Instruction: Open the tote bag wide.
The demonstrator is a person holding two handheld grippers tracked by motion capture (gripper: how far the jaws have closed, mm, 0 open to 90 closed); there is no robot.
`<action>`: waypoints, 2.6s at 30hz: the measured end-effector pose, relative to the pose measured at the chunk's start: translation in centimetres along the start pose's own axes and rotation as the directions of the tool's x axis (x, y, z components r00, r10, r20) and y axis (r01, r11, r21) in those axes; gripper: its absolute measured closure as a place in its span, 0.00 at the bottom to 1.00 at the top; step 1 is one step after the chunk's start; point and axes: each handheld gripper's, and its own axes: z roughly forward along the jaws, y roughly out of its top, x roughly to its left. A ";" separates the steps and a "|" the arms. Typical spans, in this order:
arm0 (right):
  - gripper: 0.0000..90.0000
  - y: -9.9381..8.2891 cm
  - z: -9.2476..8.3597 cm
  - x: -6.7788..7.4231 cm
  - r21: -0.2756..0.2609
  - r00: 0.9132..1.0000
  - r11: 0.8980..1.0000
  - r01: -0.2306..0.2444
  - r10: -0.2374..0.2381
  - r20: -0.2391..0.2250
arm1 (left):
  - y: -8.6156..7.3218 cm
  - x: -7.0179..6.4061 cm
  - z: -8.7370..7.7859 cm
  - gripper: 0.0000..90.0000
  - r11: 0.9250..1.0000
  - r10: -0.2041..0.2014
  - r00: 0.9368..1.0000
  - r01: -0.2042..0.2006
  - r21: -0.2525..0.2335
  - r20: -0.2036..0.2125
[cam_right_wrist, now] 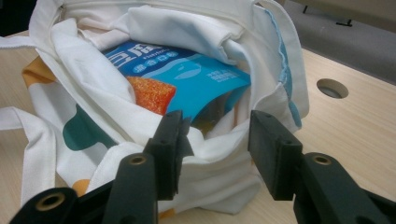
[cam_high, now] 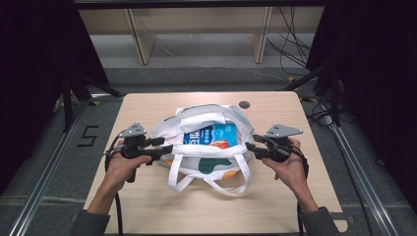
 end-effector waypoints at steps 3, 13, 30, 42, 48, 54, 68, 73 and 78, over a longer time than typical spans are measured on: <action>0.59 -0.1 0.0 0.1 0.001 1.000 1.000 -0.009 0.009 0.002 | -0.1 -0.2 -0.1 0.50 1.000 -0.003 1.000 0.003 -0.006 -0.008; 0.50 -0.3 -0.5 0.3 -0.006 1.000 1.000 -0.004 0.004 0.009 | -0.5 -0.4 -0.8 0.43 1.000 0.014 1.000 -0.014 0.004 -0.016; 0.42 -1.4 -1.7 0.6 -0.002 1.000 1.000 -0.015 0.015 0.024 | -2.0 -2.1 -2.4 0.34 1.000 0.027 0.999 -0.027 -0.009 -0.018; 0.37 -3.0 -2.1 1.0 0.020 1.000 0.999 -0.026 0.026 0.016 | -2.6 -4.0 -2.7 0.33 0.999 0.047 0.999 -0.047 -0.004 0.007; 0.35 -3.8 -2.6 1.2 0.012 0.999 0.999 -0.037 0.036 0.024 | -3.1 -4.4 -2.8 0.32 0.999 0.049 0.999 -0.049 0.000 0.002; 0.35 -4.4 -3.0 1.7 0.005 0.999 0.999 -0.032 0.032 0.029 | -3.7 -4.6 -2.8 0.32 0.998 0.056 0.998 -0.056 0.010 0.003; 0.33 -6.0 -4.0 3.1 0.021 0.999 0.998 -0.054 0.055 -0.004 | -5.3 -6.5 -3.7 0.31 0.999 0.045 0.998 -0.045 0.004 0.040; 0.32 -6.7 -4.3 3.5 0.017 0.998 0.998 -0.056 0.057 -0.012 | -6.3 -7.1 -3.5 0.31 0.998 0.067 0.997 -0.068 0.013 0.025; 0.31 -7.6 -4.5 3.8 0.014 0.998 0.998 -0.059 0.060 -0.025 | -7.2 -7.6 -3.2 0.29 0.997 0.075 0.997 -0.075 0.021 0.022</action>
